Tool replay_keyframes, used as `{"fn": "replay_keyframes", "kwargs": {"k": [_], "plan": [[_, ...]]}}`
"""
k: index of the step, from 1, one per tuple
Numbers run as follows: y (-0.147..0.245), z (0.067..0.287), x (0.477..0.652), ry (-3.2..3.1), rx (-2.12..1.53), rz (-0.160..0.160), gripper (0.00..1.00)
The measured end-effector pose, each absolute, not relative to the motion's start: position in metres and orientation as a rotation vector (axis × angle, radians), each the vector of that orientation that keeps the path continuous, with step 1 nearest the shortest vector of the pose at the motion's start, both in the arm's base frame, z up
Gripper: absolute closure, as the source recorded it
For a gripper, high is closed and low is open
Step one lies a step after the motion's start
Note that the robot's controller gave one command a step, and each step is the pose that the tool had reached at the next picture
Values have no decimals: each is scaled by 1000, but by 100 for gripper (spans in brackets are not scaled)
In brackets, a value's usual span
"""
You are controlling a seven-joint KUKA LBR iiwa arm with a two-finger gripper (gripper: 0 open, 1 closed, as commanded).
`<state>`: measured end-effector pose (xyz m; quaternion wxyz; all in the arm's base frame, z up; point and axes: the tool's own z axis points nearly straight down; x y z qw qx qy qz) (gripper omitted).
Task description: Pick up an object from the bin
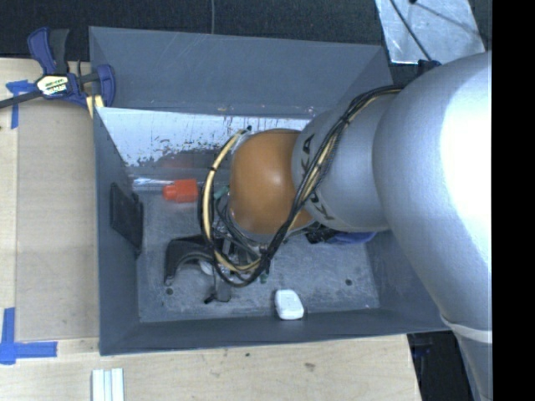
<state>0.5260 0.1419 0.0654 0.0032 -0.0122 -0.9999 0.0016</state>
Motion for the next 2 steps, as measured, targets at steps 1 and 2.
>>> {"fn": "replay_keyframes", "kwargs": {"k": [1, 2], "plan": [[153, 101, 532, -3141, -205, -3, 0], [148, 100, 539, -3116, -401, -1, 0]]}}
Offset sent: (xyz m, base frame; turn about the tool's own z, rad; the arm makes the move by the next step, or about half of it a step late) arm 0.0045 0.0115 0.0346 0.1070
